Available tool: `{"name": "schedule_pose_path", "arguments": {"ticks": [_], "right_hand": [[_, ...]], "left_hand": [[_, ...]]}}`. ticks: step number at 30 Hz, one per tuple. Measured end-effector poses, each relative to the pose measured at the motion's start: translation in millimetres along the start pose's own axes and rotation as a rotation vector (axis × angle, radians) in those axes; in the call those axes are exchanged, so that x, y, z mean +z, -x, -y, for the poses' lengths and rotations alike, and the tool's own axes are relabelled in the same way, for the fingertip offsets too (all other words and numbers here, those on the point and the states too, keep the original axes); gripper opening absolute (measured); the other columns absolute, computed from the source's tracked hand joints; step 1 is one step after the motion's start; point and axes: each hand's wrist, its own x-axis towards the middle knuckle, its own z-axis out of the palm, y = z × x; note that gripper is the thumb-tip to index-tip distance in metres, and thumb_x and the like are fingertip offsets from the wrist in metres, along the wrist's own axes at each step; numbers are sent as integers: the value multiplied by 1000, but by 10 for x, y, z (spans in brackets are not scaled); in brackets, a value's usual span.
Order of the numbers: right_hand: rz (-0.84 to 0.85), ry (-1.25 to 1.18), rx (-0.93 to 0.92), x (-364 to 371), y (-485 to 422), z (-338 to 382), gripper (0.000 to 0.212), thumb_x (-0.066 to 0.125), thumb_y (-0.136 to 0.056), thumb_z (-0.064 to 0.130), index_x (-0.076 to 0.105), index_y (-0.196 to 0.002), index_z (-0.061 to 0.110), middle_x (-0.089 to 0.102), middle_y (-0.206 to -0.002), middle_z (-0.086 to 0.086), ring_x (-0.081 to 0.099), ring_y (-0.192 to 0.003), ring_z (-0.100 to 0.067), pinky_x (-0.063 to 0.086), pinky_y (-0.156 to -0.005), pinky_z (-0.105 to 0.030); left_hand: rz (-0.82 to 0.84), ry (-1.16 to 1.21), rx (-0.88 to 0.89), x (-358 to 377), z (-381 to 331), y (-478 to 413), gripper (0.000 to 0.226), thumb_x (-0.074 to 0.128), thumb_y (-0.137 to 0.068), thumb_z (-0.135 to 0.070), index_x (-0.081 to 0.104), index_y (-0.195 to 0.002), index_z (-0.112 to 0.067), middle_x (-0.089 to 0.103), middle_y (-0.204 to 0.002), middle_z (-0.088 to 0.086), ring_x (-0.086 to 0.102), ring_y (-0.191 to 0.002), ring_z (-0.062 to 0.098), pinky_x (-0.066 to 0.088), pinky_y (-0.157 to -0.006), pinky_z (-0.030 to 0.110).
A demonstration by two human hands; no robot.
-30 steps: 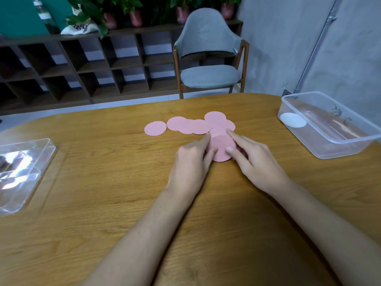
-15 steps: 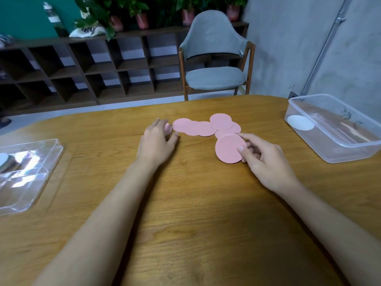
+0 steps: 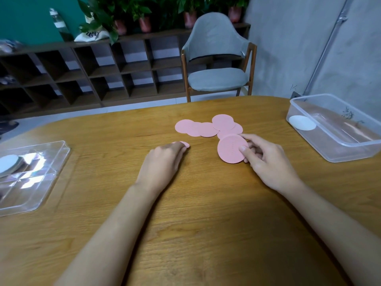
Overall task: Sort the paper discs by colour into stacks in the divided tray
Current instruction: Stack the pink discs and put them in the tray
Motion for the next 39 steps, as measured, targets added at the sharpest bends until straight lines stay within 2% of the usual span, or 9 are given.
{"name": "schedule_pose_path", "arguments": {"ticks": [7, 11, 15, 20, 24, 26, 28, 33, 39], "right_hand": [[-6, -11, -2, -9, -1, 5, 34, 61, -103, 22, 63, -137, 23, 68, -85, 2, 65, -78, -12, 52, -76, -24], [-1, 3, 10, 0, -10, -20, 34, 61, -103, 23, 63, -137, 25, 68, -90, 3, 66, -79, -12, 54, -78, -27], [2, 24, 12, -2, -18, -31, 35, 60, -103, 24, 62, -138, 26, 68, -90, 4, 66, -79, -10, 56, -79, -27], [3, 29, -6, 3, -9, -7, 35, 60, -103, 22, 62, -138, 27, 67, -88, 5, 66, -78, -10, 55, -78, -26], [12, 8, -25, 14, 12, 23, 39, 61, -102, 21, 62, -141, 28, 66, -82, 6, 63, -74, -8, 49, -73, -16], [22, 6, -44, 18, 11, 28, 40, 60, -103, 22, 61, -142, 29, 68, -81, 4, 64, -74, -11, 55, -76, -26], [29, -1, -60, 23, 10, 34, 39, 58, -104, 22, 60, -143, 29, 70, -83, 1, 65, -75, -15, 57, -78, -34], [60, 36, -79, 18, 16, 70, 41, 49, -107, 17, 57, -146, 29, 67, -86, 3, 64, -78, -13, 55, -79, -29], [54, 151, -62, -21, 30, 109, 45, 55, -105, 30, 53, -149, 26, 72, -113, -3, 64, -100, -14, 51, -89, -31]], "left_hand": [[-58, 67, 156, -79, -342, 50, 17, 52, -99, -26, 62, -106, -14, 75, -90, -5, 70, -72, 26, 58, -58, 41], [-13, 144, 170, -65, -403, 47, 21, 55, -94, -14, 57, -115, -19, 77, -106, -14, 74, -94, 6, 62, -70, 38], [-51, 250, 141, -41, -435, 39, 35, 60, -87, -1, 58, -116, -20, 77, -103, -16, 65, -94, -11, 59, -82, 30], [-169, 432, 57, 6, -530, 34, 33, 69, -80, 0, 70, -108, -17, 75, -95, -11, 67, -86, 7, 56, -75, 29], [-110, 642, -112, 50, -599, -8, 21, 78, -85, -5, 77, -99, -21, 77, -91, -16, 69, -82, 8, 56, -78, 26], [-102, 708, -164, 96, -604, -36, 18, 82, -86, -8, 78, -98, -21, 77, -93, -13, 69, -78, 7, 55, -76, 24], [-120, 714, -198, 145, -618, -55, 18, 86, -84, -12, 78, -97, -20, 76, -94, -9, 70, -74, 8, 55, -73, 20], [-88, 639, -247, 201, -666, -106, 30, 86, -84, -22, 80, -114, -22, 78, -93, -10, 70, -70, 2, 52, -71, 12], [-84, 621, -228, 242, -727, -178, 24, 88, -83, -25, 81, -105, -17, 77, -78, -8, 68, -69, 1, 52, -71, 12]]}}
